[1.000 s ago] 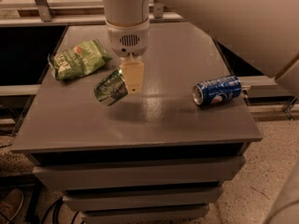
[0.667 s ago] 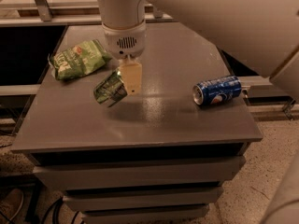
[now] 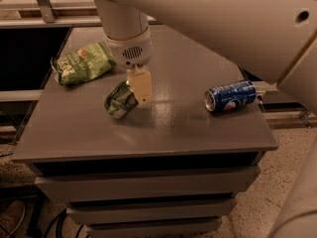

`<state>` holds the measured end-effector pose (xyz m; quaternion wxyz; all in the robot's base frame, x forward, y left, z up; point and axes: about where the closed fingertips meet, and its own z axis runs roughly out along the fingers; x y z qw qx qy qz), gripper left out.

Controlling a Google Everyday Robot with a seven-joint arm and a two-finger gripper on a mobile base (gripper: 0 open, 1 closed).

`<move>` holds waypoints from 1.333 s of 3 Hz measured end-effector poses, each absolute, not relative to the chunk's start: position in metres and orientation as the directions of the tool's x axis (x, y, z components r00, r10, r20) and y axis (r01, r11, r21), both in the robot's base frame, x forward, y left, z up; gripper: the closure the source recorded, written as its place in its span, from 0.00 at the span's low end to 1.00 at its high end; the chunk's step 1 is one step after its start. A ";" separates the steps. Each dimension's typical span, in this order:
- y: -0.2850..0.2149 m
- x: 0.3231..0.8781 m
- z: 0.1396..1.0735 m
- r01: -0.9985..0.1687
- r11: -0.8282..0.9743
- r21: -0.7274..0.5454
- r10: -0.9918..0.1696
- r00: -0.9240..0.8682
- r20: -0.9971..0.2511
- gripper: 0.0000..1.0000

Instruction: Place green can upright

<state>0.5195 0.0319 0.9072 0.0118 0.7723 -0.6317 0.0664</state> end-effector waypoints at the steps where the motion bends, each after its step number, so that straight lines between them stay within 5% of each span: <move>1: 0.032 0.520 0.907 -0.977 -0.202 -0.066 -0.974 0.193 0.117 1.00; 4: 0.037 0.540 0.924 -0.936 -0.299 -0.186 -0.947 0.266 0.179 1.00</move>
Offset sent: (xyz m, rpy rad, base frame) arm 0.0078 -0.0056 0.0122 -0.0445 -0.0748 0.0119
